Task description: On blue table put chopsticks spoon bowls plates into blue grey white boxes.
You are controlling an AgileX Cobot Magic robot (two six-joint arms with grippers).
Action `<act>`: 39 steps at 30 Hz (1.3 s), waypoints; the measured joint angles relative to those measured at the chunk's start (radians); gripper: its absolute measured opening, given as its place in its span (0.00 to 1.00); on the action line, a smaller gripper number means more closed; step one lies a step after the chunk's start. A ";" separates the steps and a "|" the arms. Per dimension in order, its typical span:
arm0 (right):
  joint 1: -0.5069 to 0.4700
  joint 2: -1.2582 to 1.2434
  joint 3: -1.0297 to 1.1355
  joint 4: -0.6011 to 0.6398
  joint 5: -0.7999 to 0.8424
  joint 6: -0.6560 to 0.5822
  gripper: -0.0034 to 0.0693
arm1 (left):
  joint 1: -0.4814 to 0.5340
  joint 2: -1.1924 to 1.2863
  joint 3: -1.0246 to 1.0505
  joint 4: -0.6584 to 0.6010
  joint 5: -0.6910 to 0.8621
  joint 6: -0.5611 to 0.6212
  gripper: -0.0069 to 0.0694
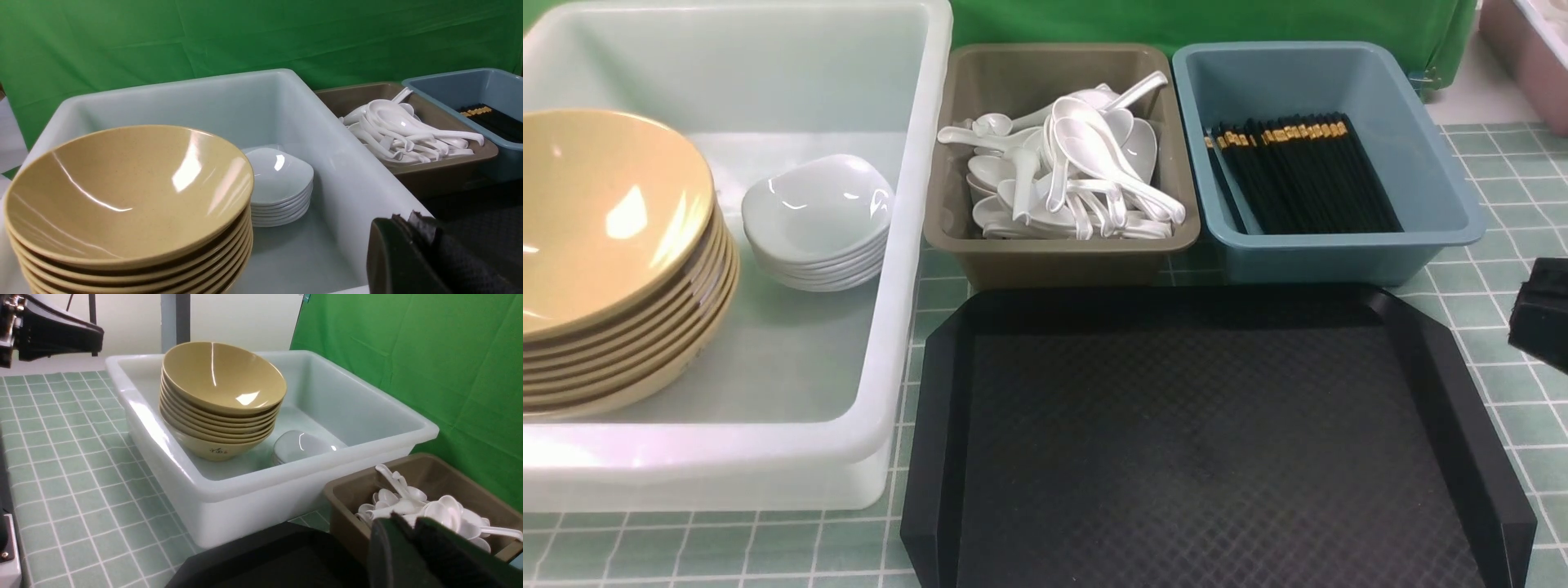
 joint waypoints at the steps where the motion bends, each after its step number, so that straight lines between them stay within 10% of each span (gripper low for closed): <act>1: 0.000 0.000 0.000 0.000 0.000 0.000 0.20 | 0.000 0.000 0.000 0.000 0.000 0.000 0.09; 23: -0.027 -0.031 0.089 0.000 -0.158 0.000 0.11 | 0.000 -0.003 0.000 0.000 0.004 0.000 0.09; 30: -0.284 -0.192 0.422 0.000 -0.523 0.076 0.10 | -0.001 -0.003 0.000 0.000 0.004 0.000 0.09; 39: -0.730 -0.459 0.696 -0.133 -0.445 0.282 0.10 | -0.001 -0.003 0.000 0.000 0.004 0.000 0.09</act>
